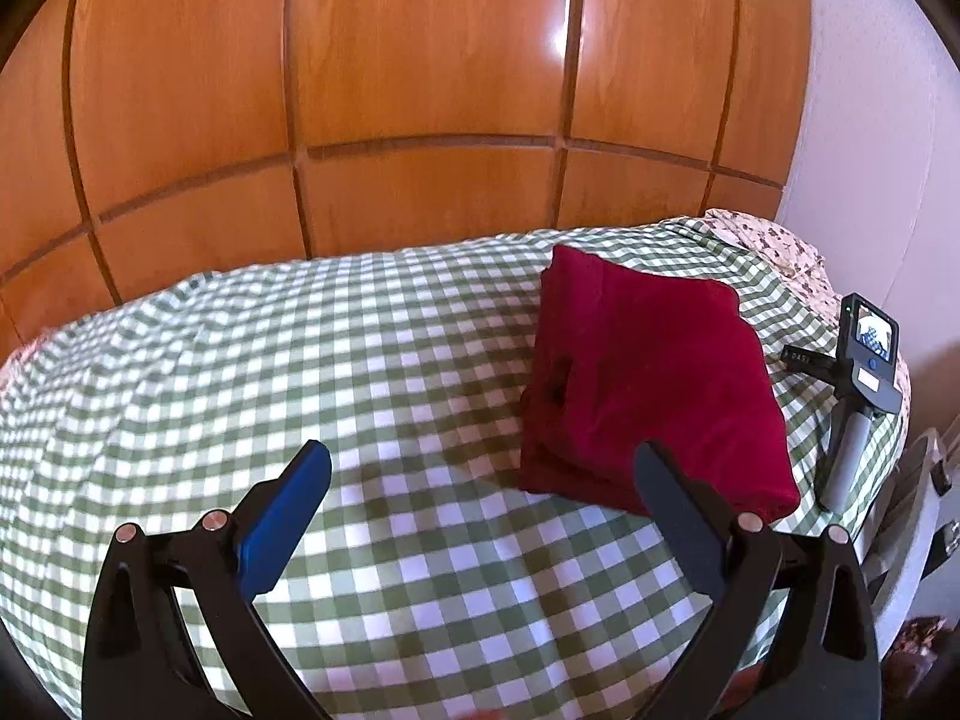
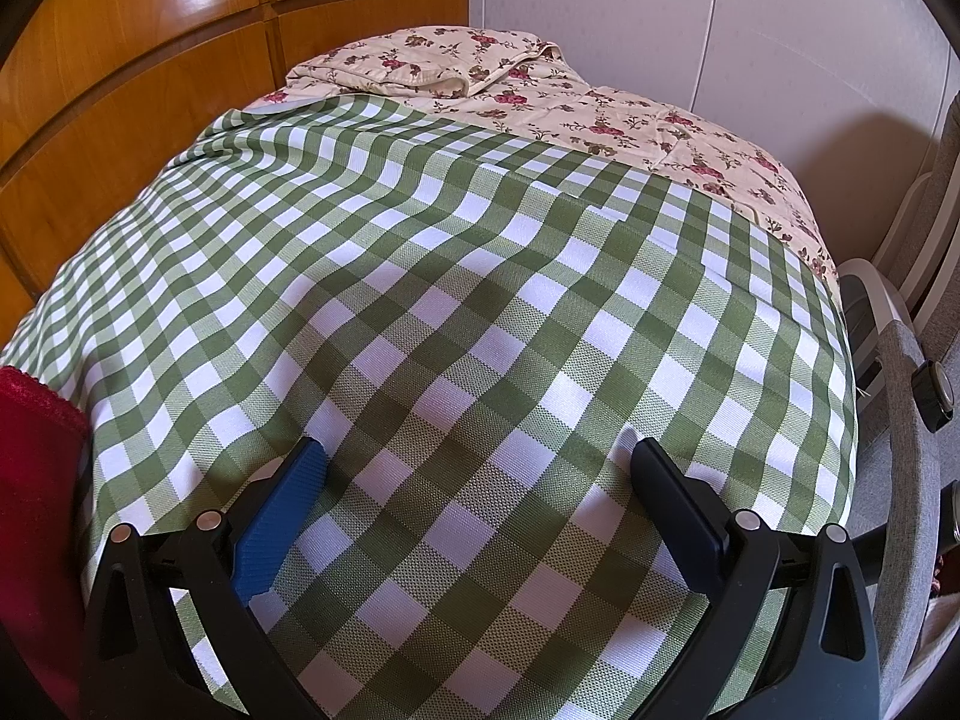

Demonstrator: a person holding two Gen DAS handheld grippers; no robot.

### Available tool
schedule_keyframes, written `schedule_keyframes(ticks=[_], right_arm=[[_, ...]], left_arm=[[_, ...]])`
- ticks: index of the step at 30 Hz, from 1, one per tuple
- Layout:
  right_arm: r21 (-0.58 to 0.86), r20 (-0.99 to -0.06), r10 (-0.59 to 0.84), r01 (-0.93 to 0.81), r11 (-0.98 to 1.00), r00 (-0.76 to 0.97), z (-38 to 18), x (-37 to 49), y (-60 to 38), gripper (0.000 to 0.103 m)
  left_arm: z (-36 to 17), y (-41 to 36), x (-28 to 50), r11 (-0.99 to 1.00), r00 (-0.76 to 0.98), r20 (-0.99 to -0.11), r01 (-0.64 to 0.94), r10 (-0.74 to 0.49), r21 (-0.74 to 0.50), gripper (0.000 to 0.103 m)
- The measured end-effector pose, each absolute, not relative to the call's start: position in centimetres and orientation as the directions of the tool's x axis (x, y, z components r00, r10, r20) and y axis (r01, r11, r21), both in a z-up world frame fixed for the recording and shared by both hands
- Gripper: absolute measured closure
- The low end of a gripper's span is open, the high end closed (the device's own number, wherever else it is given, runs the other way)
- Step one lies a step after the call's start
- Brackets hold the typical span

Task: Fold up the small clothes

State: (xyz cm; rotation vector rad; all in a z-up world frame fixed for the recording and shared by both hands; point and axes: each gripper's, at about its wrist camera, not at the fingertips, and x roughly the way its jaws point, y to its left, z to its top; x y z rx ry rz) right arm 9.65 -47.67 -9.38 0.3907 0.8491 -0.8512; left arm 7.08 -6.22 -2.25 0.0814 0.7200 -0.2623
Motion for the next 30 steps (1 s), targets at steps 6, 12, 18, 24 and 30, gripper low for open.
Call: schedule_keyframes(ticks=[6,12,18,24,30], right_arm=[[-0.021,-0.786,-0.497,0.787,0.617,0.369,-9.38,9.63,-47.67,0.003],[-0.021,-0.786,-0.497,0.787,0.617,0.369,-9.38,9.62,-47.66,0.003],[-0.021,-0.785,-0.497,0.787,0.616,0.368,-9.38,9.60,-47.65,0.003],[-0.021,-0.785,-0.497,0.787,0.616,0.368,-9.38,9.58,-47.64,0.003],[-0.021,-0.785,-0.497,0.788,0.616,0.368,-9.38,9.57,-47.64,0.003]], left_arm=[[-2.18,-6.39,6.72,0.964,0.737,-0.648,0.266,-0.193,0.016,0.002],[-1.99,-6.20,6.79,0.965,0.736,-0.648,0.261,-0.197,0.003,0.002],[-1.85,-6.09,6.65,0.968,0.741,-0.643,0.253,-0.193,0.000,0.002],[-1.84,-6.06,6.67,0.967,0.739,-0.645,0.254,-0.194,0.000,0.002],[-1.84,-6.02,6.66,0.968,0.741,-0.644,0.250,-0.191,0.001,0.002]])
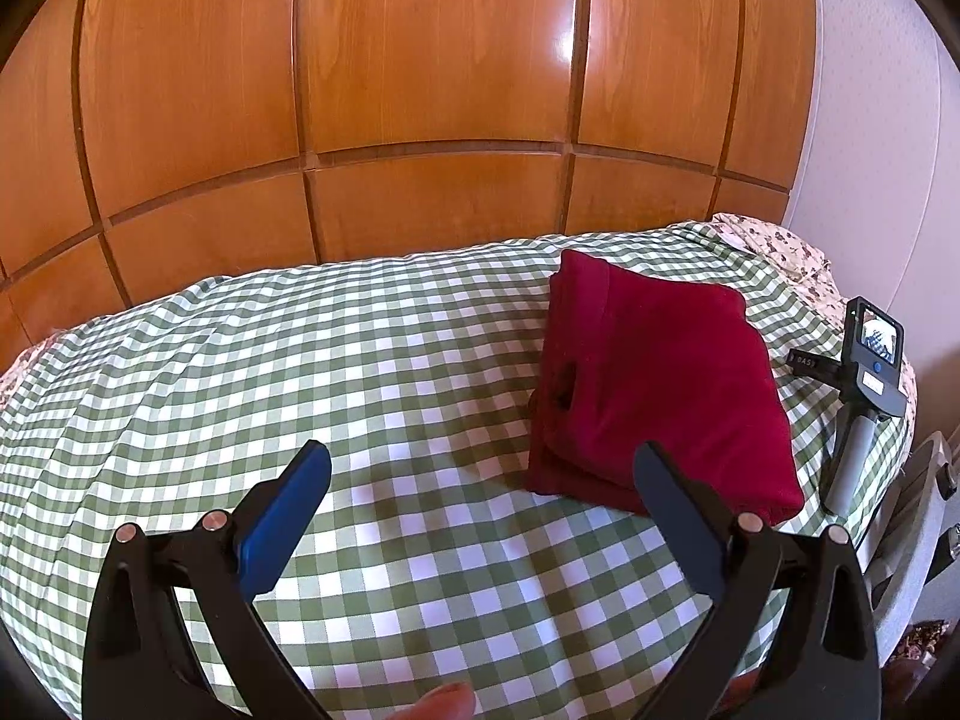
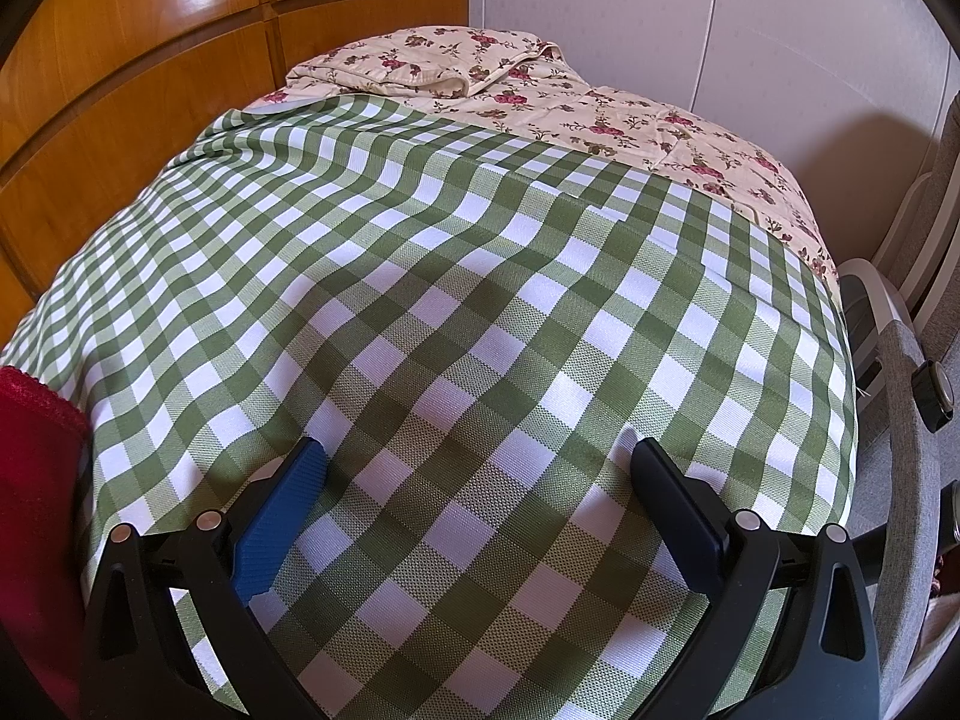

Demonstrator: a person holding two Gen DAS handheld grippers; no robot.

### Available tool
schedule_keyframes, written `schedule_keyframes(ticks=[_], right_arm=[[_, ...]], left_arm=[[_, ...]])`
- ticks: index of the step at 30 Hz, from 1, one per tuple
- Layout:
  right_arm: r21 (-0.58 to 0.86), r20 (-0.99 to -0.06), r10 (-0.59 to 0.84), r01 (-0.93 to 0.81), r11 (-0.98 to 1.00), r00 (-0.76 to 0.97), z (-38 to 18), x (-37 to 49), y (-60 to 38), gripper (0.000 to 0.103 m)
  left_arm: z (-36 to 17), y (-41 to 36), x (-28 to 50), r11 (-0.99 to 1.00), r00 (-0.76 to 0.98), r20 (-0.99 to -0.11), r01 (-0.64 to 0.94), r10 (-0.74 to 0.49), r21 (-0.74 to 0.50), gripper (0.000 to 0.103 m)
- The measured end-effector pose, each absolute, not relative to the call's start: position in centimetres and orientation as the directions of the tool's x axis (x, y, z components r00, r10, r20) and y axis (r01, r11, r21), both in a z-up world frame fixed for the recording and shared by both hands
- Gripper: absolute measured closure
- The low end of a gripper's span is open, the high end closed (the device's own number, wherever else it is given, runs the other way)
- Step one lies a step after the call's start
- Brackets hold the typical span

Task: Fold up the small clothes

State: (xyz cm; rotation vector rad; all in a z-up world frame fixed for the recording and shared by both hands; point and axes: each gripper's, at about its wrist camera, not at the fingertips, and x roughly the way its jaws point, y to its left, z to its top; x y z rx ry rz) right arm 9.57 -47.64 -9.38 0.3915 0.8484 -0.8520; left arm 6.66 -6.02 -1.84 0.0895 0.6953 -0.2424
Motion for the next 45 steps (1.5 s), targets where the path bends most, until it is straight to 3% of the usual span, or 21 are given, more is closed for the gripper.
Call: schedule_keyframes(ticks=[45], right_arm=[[-0.020,-0.785,-0.498,0.788,0.615,0.368,-9.39,9.45,-47.59,0.003]], left_arm=[[-1.91,-6.18,6.34,0.963,0.744,-0.640,0.268,-0.194,0.021,0.002]])
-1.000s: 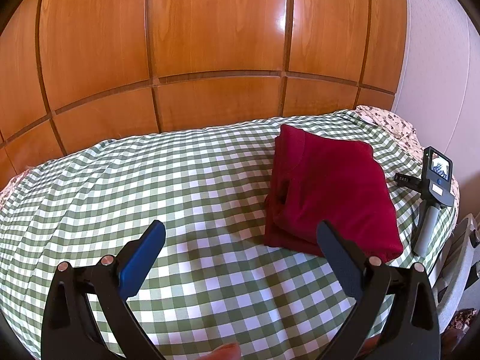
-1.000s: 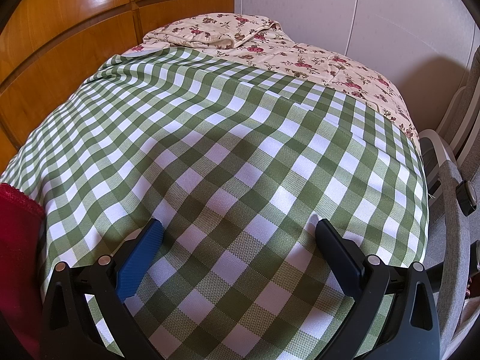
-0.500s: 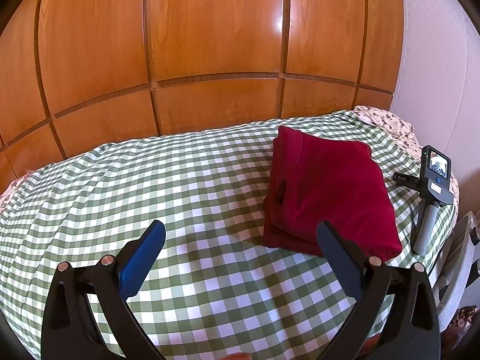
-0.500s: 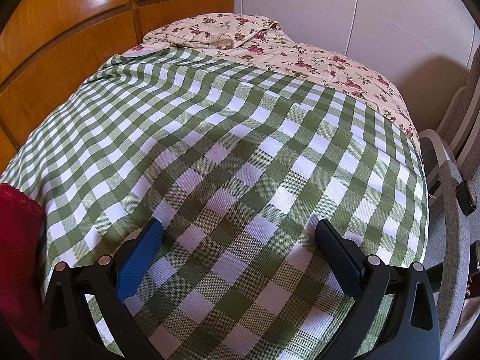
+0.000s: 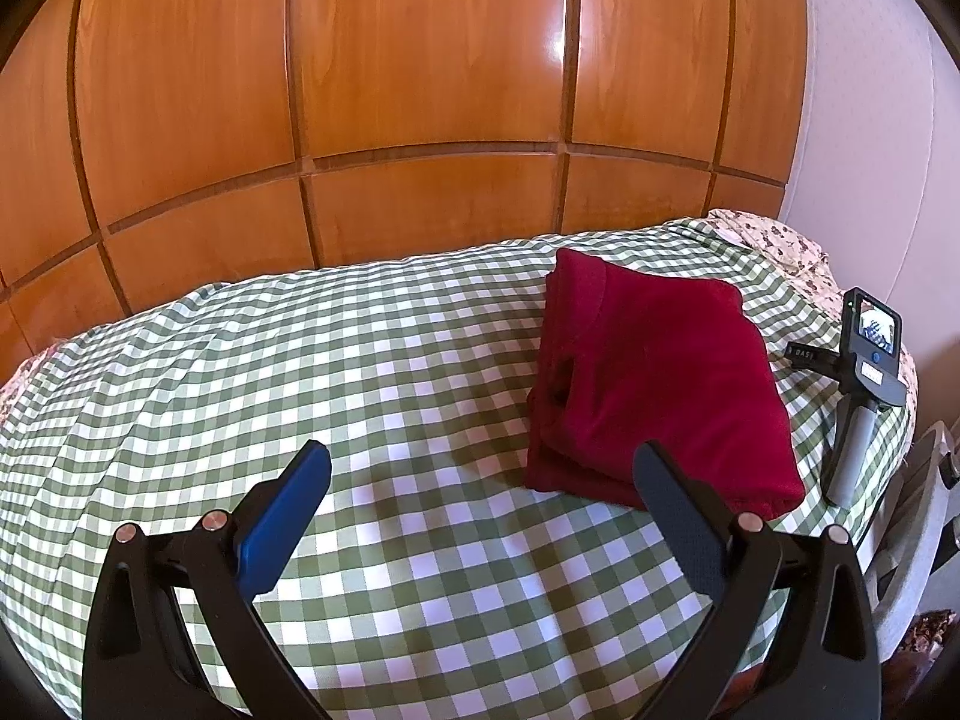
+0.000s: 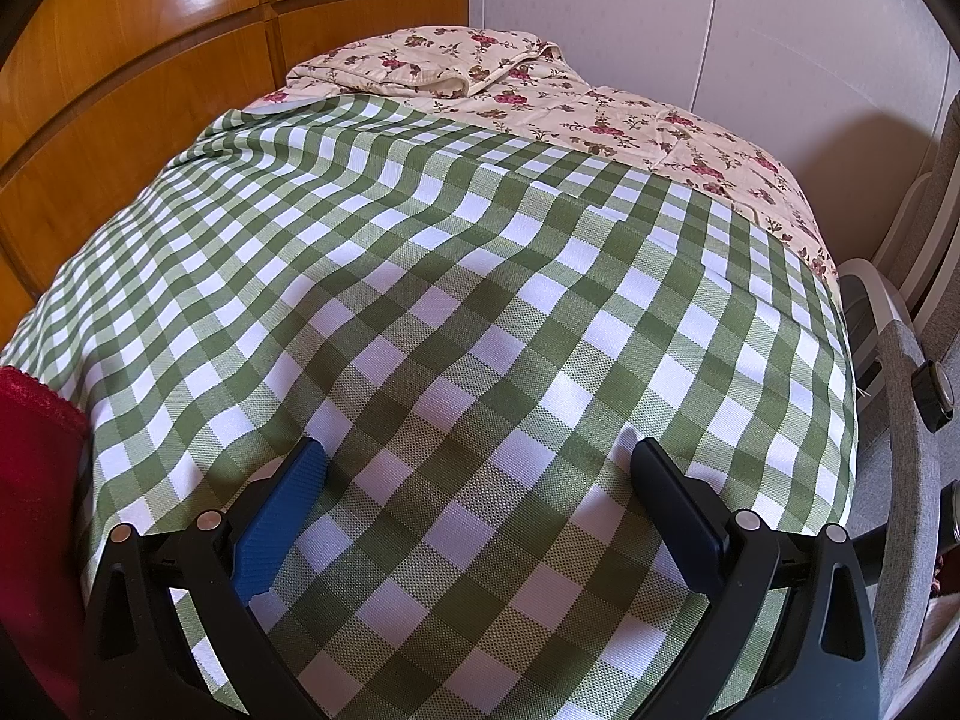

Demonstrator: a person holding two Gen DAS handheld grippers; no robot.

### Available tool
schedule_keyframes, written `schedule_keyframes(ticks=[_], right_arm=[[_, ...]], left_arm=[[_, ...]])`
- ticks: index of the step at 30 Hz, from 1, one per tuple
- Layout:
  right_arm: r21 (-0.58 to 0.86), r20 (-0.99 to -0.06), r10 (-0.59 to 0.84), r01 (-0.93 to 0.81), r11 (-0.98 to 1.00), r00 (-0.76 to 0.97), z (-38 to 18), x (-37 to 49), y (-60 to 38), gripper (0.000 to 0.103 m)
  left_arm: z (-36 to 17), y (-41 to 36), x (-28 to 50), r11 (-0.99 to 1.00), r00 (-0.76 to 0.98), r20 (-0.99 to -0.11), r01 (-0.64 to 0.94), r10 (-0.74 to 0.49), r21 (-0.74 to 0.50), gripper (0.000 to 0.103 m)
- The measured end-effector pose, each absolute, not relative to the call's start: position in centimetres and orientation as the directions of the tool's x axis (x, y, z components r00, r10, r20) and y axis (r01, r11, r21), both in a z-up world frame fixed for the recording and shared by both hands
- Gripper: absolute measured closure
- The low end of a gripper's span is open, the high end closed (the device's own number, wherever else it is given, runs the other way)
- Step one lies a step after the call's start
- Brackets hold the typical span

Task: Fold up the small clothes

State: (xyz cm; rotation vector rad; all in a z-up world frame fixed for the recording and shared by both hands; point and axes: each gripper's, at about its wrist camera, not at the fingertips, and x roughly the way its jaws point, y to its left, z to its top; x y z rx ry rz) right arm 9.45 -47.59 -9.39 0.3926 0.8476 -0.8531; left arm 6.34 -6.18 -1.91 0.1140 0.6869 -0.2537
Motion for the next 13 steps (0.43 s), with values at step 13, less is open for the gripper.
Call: schedule_keyframes(ticks=[13], right_arm=[[-0.020,-0.785,-0.498,0.789,0.614,0.368,-9.39,9.44,-47.58,0.003]], left_arm=[[-2.40,-6.24,6.56,0.964,0.722,-0.664,0.265,-0.196,0.003,0.002]])
